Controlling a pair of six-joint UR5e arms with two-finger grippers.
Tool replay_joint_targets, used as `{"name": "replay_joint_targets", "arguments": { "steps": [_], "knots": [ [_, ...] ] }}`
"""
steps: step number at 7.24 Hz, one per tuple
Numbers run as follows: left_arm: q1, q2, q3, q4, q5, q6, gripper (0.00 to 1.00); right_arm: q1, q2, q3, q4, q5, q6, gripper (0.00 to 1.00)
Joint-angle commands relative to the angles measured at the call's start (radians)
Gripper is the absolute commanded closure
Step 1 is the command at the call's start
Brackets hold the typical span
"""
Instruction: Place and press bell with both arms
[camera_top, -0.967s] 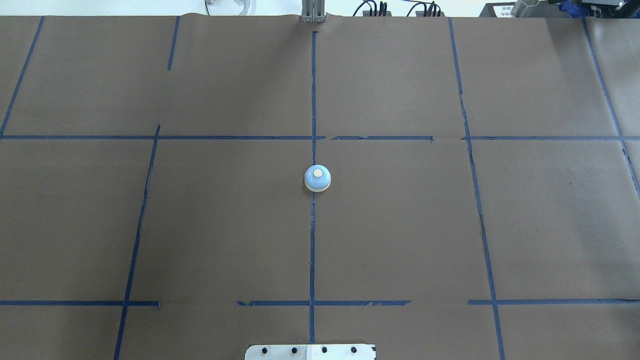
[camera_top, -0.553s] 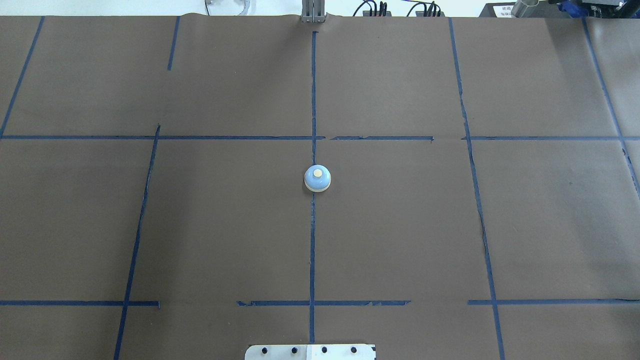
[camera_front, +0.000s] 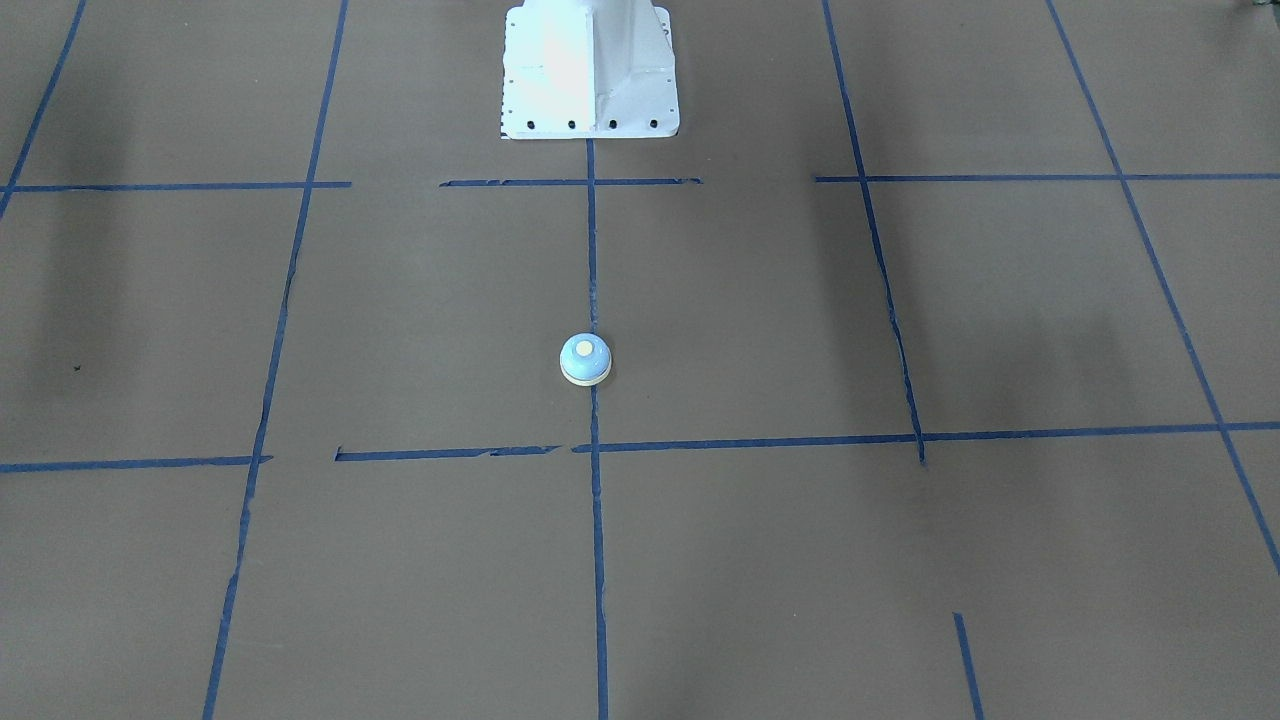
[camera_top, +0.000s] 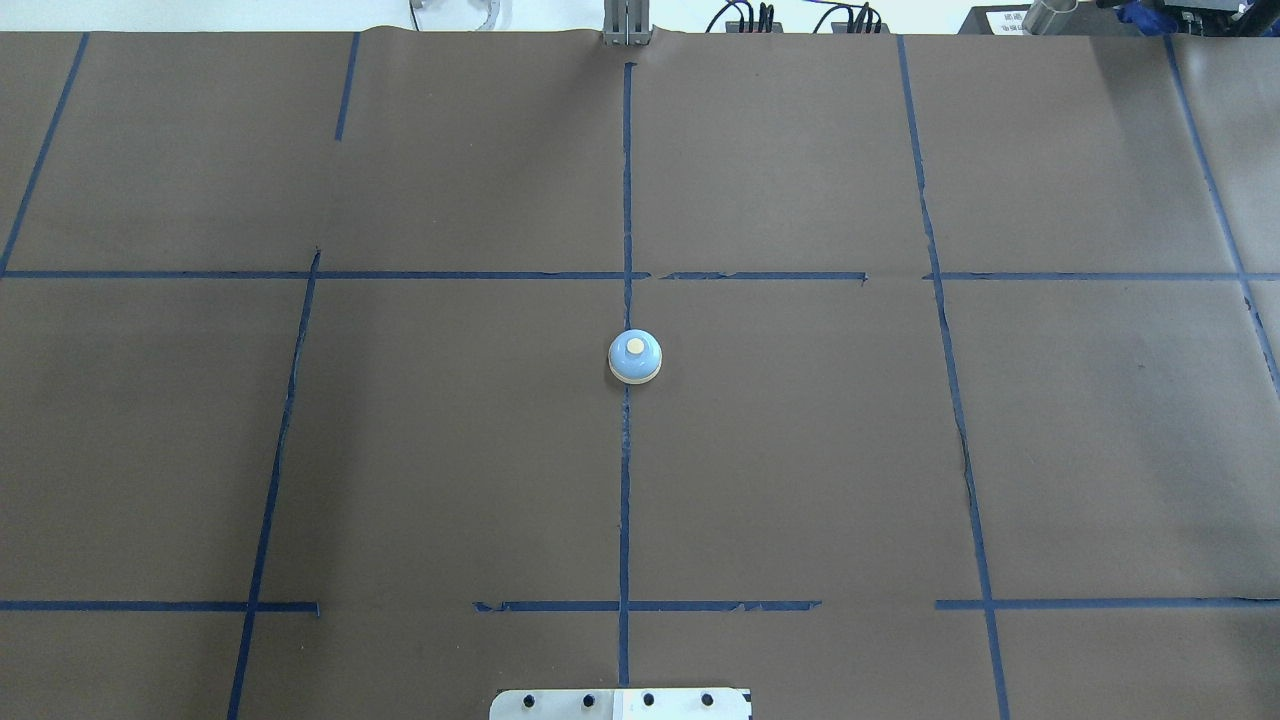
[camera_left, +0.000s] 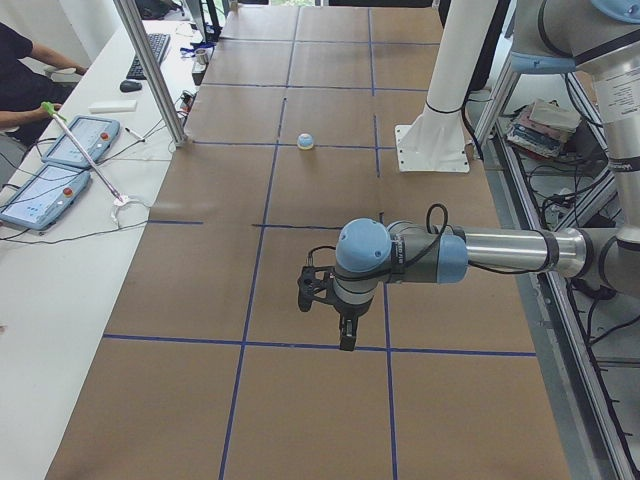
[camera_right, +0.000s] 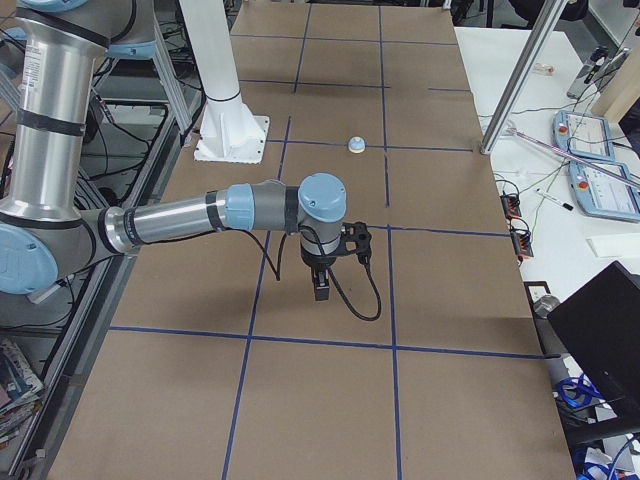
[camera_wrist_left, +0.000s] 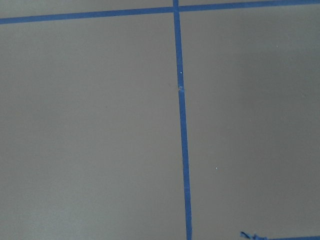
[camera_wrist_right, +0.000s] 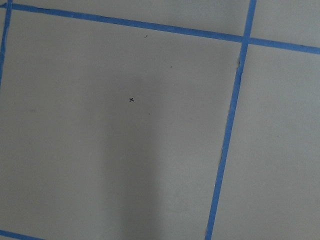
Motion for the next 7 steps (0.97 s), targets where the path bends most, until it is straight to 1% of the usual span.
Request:
{"name": "replay_joint_targets", "arguments": {
  "steps": [1,2,3,4,7],
  "knots": [
    [0.084,-0.068,0.005,0.068,0.004,-0.019,0.0,-0.015,0.013,-0.055,0.012,-0.006,-0.003,0.0],
    [0.085,-0.071,0.006,0.093,0.005,-0.012,0.0,-0.015,0.008,-0.057,0.013,-0.004,-0.007,0.0],
    [0.086,-0.045,0.013,0.091,0.007,-0.012,0.0,-0.015,0.002,-0.077,0.012,-0.006,-0.067,0.0],
    [0.086,-0.042,0.011,0.08,0.001,-0.012,0.0,-0.015,0.01,-0.107,0.013,-0.004,-0.13,0.0],
    [0.086,-0.045,0.039,0.08,-0.001,-0.012,0.0,-0.011,0.002,-0.105,0.012,-0.004,-0.13,0.0]
  ]
}}
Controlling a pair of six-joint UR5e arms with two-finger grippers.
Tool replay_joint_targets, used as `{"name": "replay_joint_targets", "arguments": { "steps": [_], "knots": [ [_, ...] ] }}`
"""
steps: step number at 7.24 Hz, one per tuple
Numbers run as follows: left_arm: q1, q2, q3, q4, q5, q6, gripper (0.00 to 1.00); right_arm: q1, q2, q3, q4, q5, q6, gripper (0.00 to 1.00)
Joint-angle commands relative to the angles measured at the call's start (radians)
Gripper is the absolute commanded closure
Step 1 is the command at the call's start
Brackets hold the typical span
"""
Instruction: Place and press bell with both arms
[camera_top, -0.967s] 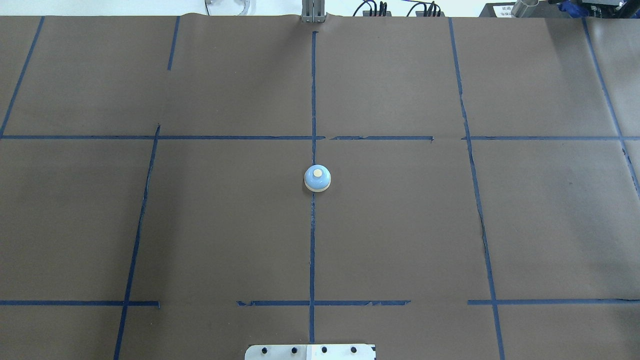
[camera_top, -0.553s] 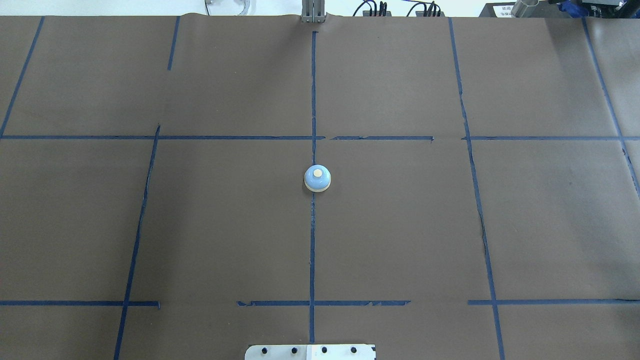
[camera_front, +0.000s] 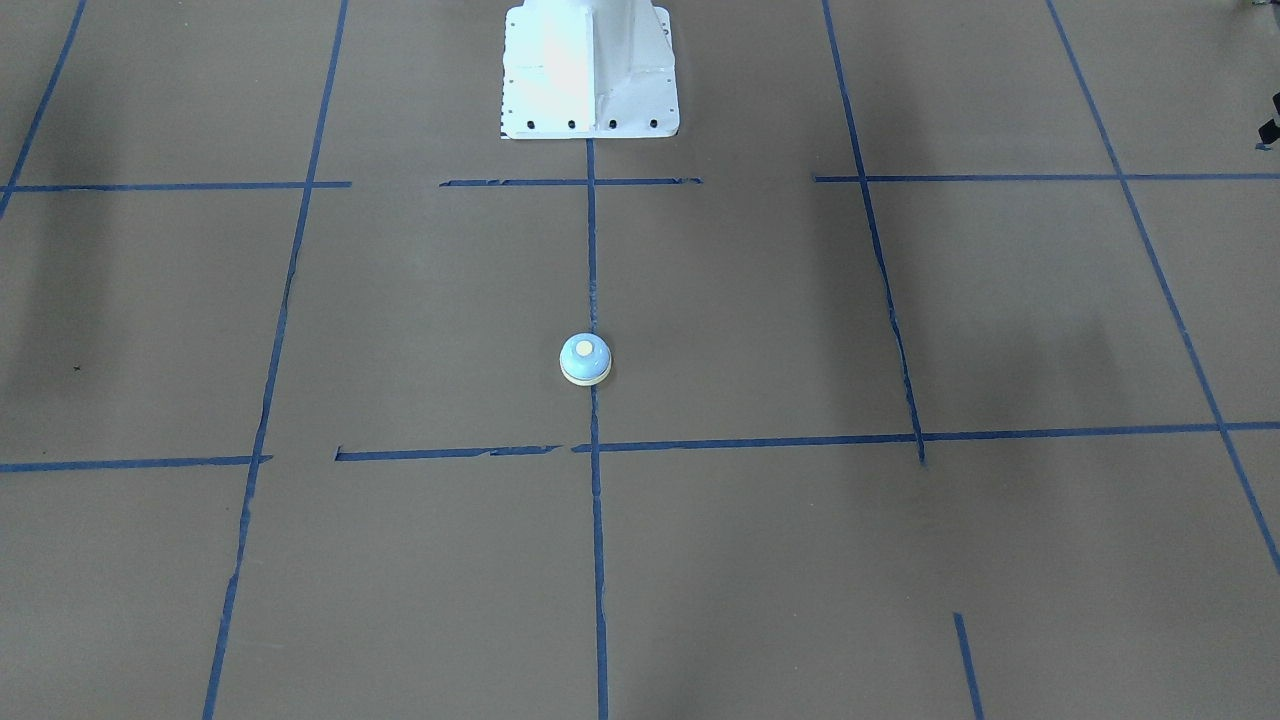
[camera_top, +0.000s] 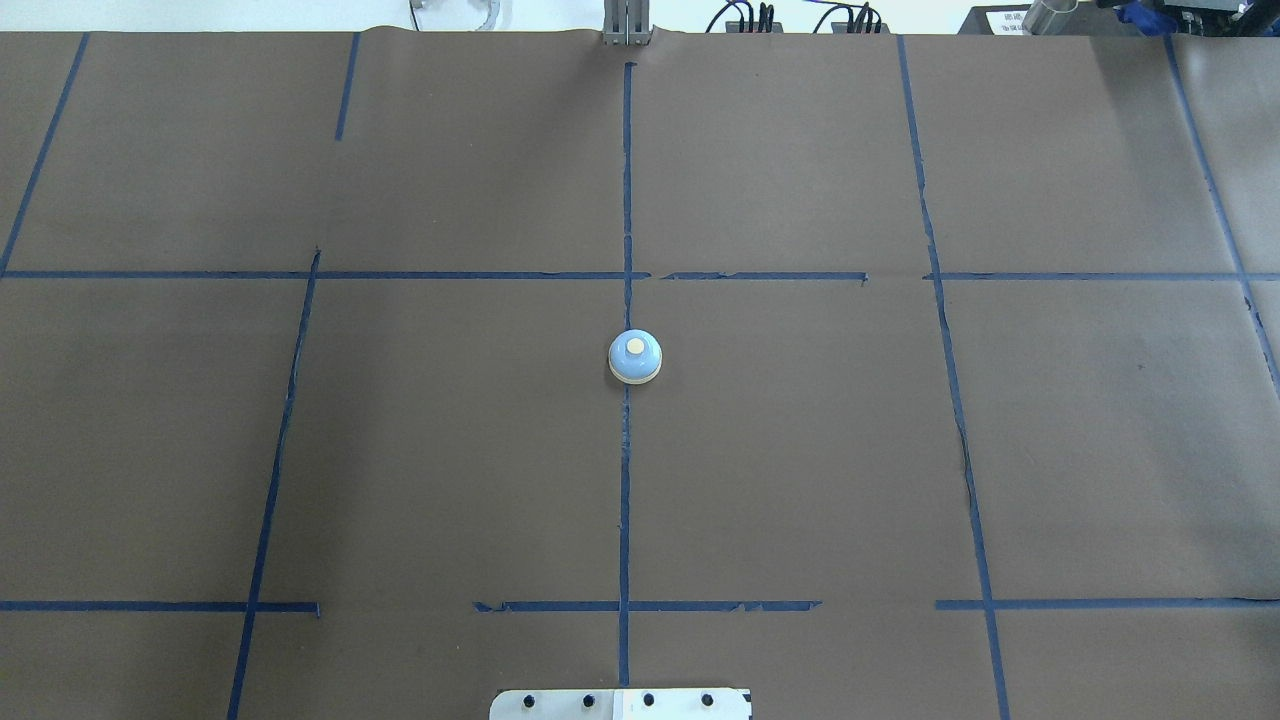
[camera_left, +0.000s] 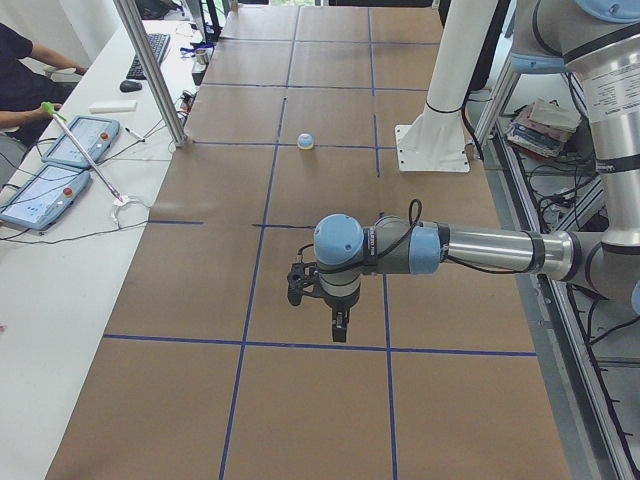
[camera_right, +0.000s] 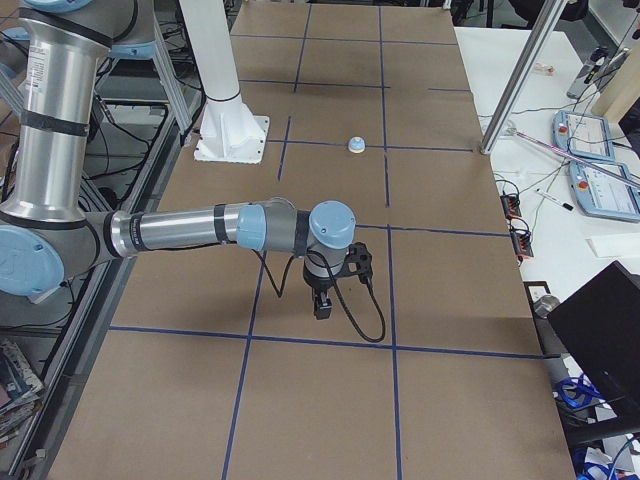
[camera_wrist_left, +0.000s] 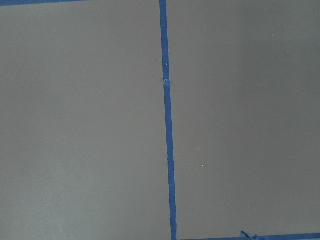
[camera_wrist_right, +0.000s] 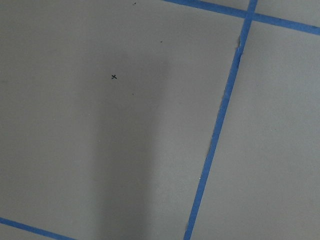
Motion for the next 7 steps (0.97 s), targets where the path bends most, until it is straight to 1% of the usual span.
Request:
{"name": "replay_joint_targets", "arguments": {
  "steps": [1,2,3,5,7],
  "knots": [
    [0.0,-0.021,0.022,0.007,-0.011,-0.003,0.0,0.003,-0.004,0.0,-0.001,0.0,-0.004,0.0],
    [0.0,-0.013,0.016,0.01,-0.083,-0.003,0.0,0.003,-0.007,0.001,-0.001,0.002,-0.004,0.0],
    [0.0,-0.015,0.027,0.013,-0.127,-0.003,0.0,0.003,-0.007,0.001,-0.001,0.002,-0.004,0.0],
    [0.0,-0.01,0.034,0.013,-0.125,-0.003,0.0,0.003,-0.019,0.013,-0.001,0.002,0.007,0.0],
    [0.0,-0.01,0.039,0.013,-0.128,-0.003,0.0,0.005,-0.035,0.052,-0.001,0.005,0.013,0.0]
  ]
}}
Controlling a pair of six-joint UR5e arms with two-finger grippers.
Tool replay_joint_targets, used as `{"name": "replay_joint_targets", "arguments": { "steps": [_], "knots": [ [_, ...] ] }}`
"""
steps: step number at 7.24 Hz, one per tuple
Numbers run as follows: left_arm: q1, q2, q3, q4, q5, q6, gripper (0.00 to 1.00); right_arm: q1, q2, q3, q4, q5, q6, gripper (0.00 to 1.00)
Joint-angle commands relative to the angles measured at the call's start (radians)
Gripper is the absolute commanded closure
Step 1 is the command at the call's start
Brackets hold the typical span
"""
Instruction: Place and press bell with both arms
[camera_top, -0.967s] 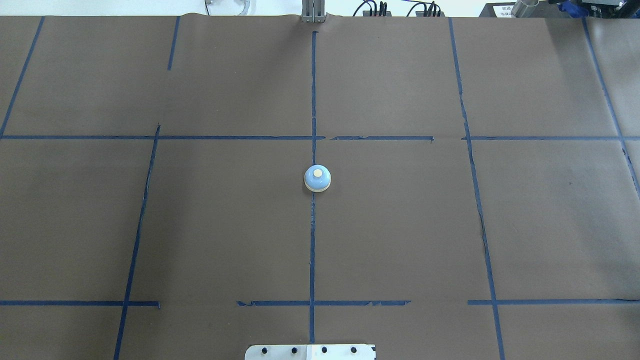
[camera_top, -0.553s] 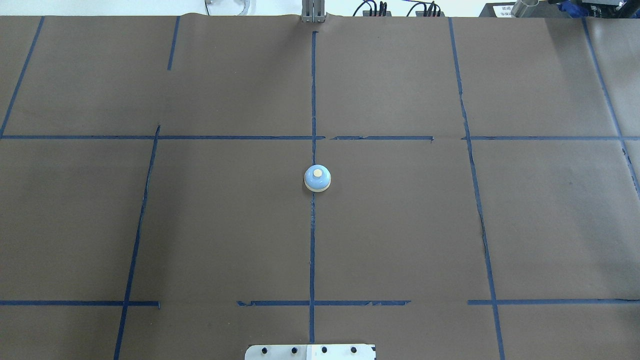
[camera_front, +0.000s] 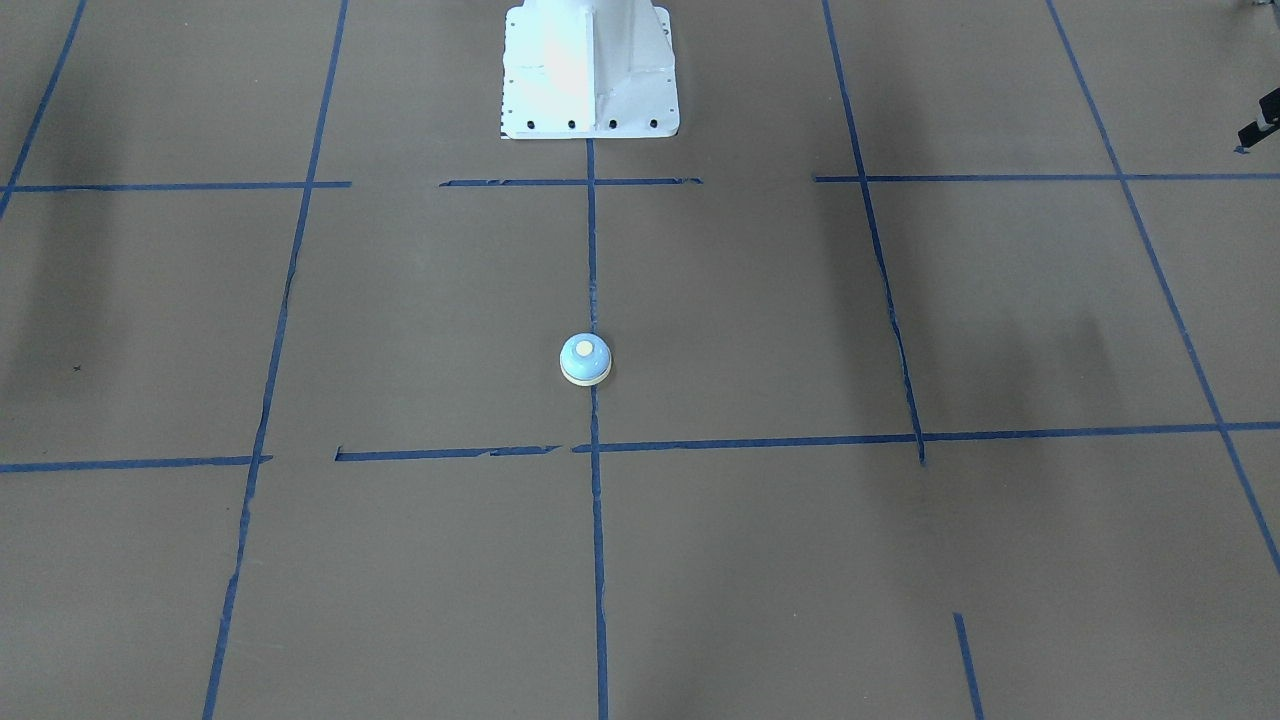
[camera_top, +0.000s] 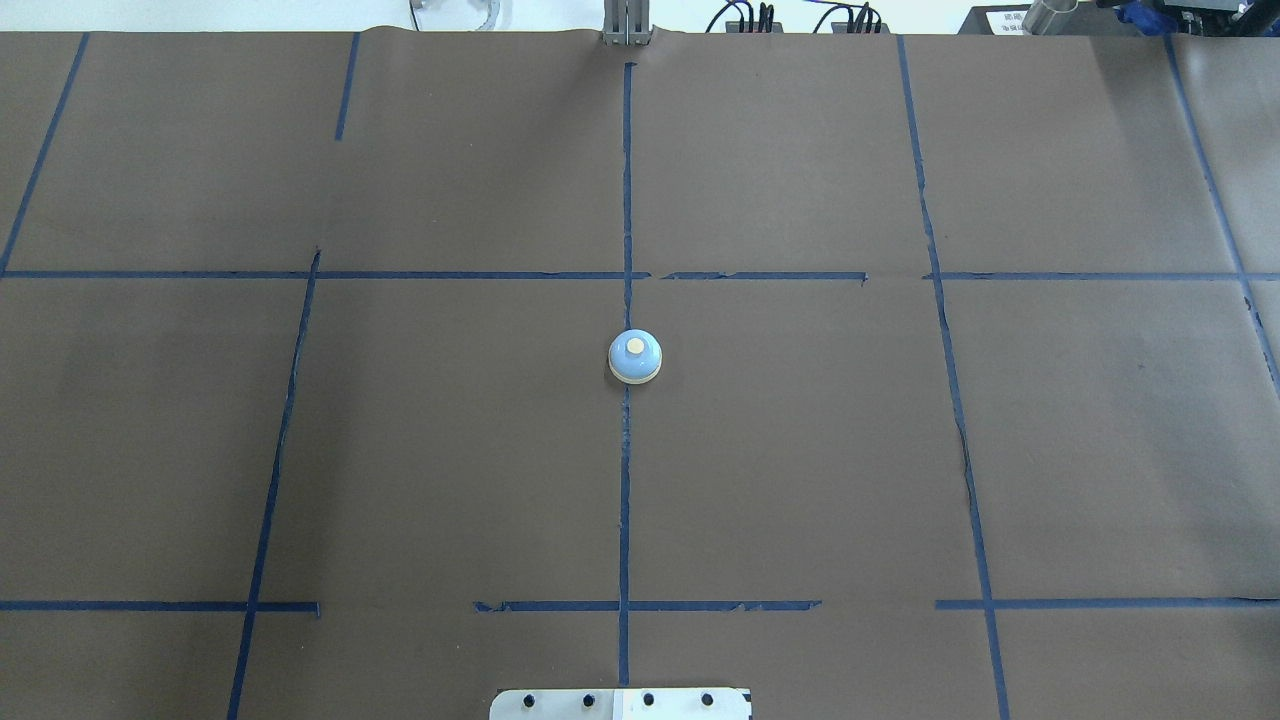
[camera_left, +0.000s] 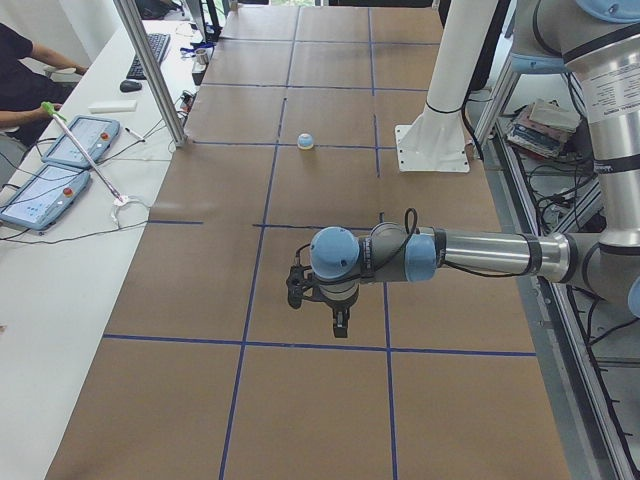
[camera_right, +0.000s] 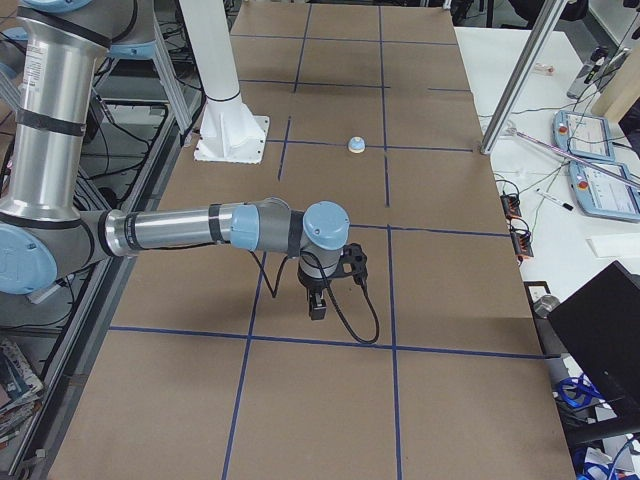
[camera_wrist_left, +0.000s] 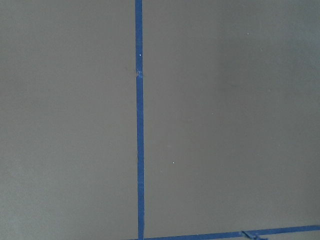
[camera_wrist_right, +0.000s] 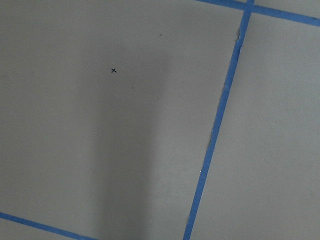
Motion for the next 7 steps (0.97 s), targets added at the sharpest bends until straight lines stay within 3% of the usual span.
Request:
{"name": "replay_joint_targets", "arguments": {
  "steps": [1,2,4,5,7],
  "knots": [
    [0.0,-0.004,0.031,-0.004,0.005,0.0,0.0,-0.001,-0.004,0.024,0.0,0.004,0.007,0.0],
    [0.002,-0.039,0.088,-0.023,0.006,-0.002,0.0,-0.001,-0.003,0.024,0.0,0.004,0.007,0.0],
    [-0.014,-0.047,0.009,-0.017,0.043,0.0,0.0,-0.001,-0.004,0.037,0.002,-0.002,0.006,0.0],
    [-0.012,-0.05,0.007,-0.012,0.119,0.0,0.0,-0.001,-0.003,0.038,0.002,-0.002,0.006,0.0],
    [-0.012,-0.044,-0.001,-0.009,0.126,0.0,0.0,-0.001,0.0,0.04,0.002,0.002,0.007,0.0]
  ]
}}
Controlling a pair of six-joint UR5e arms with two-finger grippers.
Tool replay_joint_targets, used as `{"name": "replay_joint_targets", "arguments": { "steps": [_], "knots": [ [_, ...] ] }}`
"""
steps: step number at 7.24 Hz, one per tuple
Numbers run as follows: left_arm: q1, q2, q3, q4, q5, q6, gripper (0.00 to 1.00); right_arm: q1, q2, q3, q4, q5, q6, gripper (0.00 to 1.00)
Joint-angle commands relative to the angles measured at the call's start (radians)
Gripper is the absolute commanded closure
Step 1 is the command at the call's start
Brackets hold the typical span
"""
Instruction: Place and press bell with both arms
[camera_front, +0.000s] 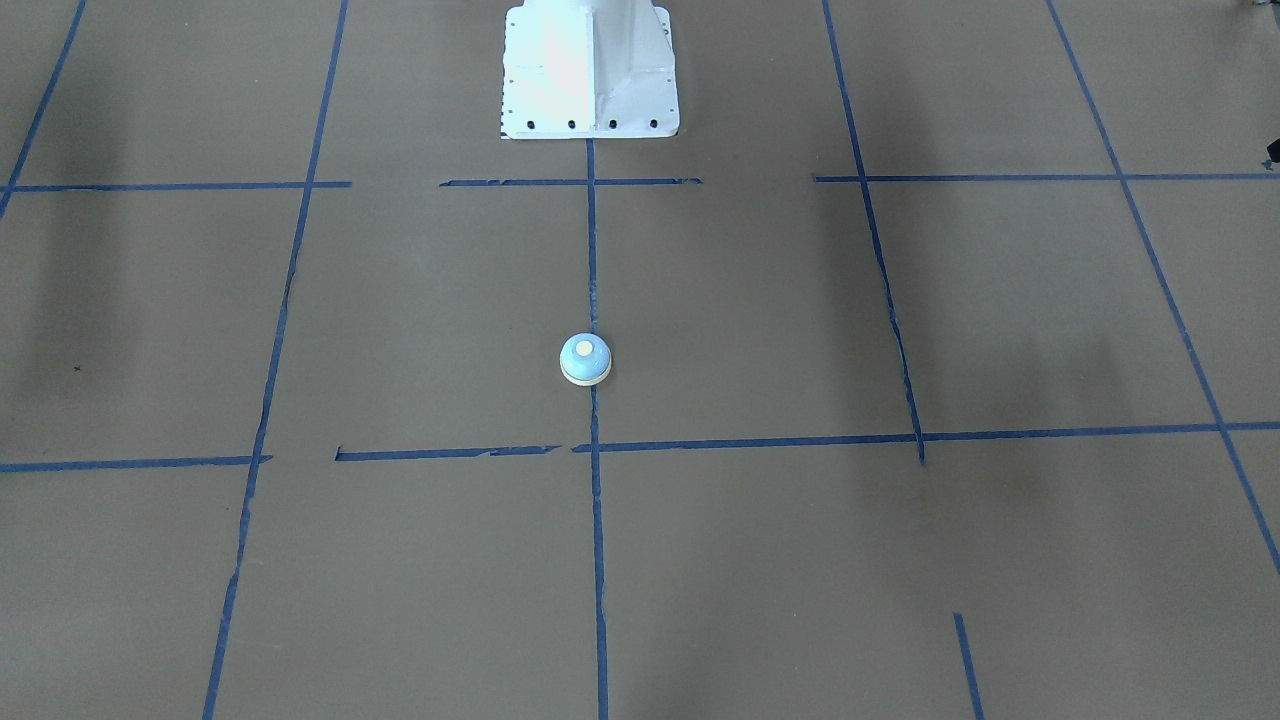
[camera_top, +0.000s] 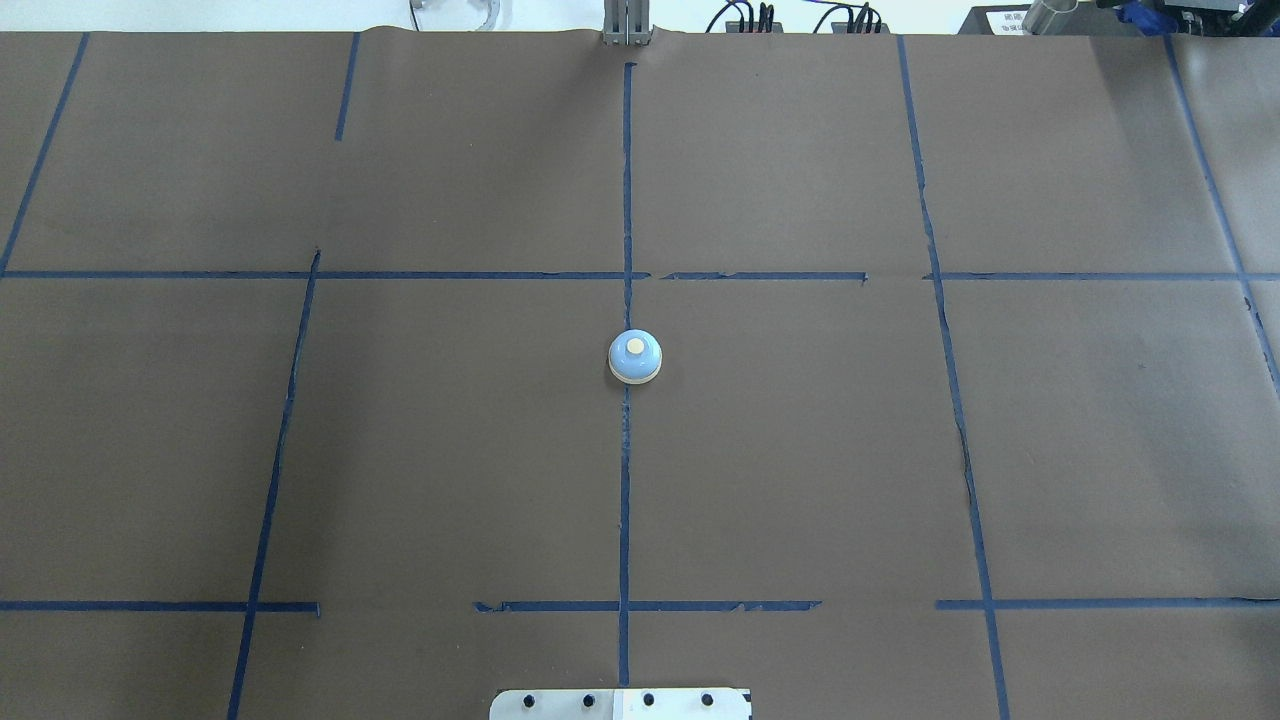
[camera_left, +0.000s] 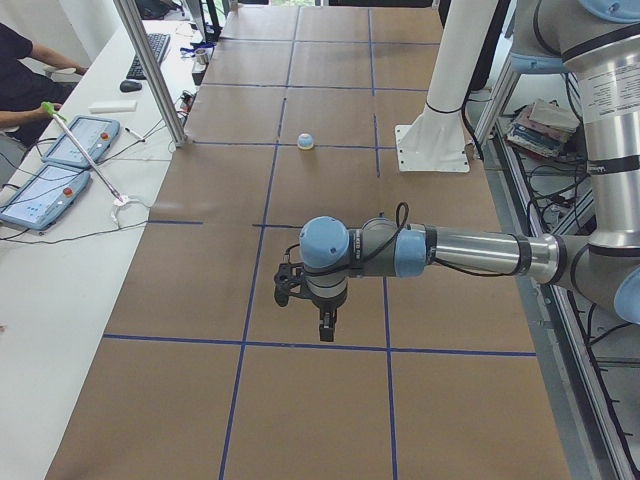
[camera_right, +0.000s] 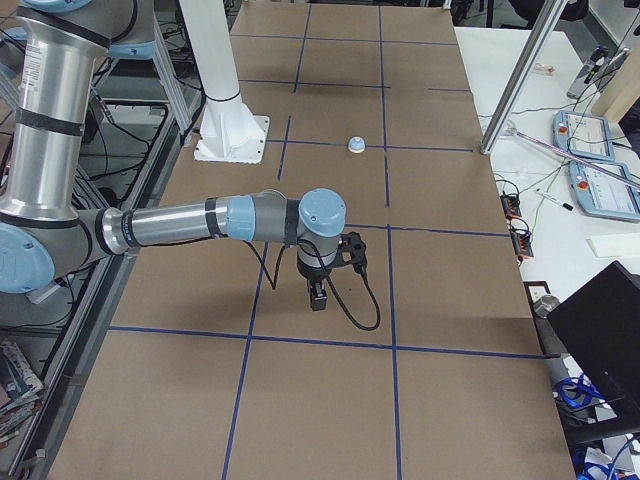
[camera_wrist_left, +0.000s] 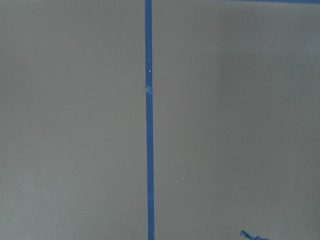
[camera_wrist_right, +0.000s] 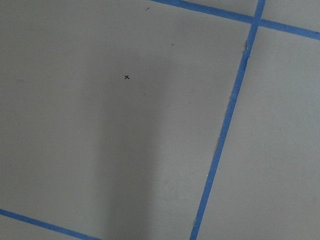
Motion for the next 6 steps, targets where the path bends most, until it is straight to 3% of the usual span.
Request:
{"name": "replay_joint_targets", "arguments": {
  "steps": [1,6],
  "knots": [
    [0.0,0.0,-0.008,0.0,0.013,0.0,0.0,0.0,0.004,0.001,0.0,0.003,-0.001,0.0],
    [-0.001,0.001,-0.025,0.003,0.008,0.0,0.0,0.0,0.002,-0.005,-0.001,0.009,0.001,0.0]
  ]
}}
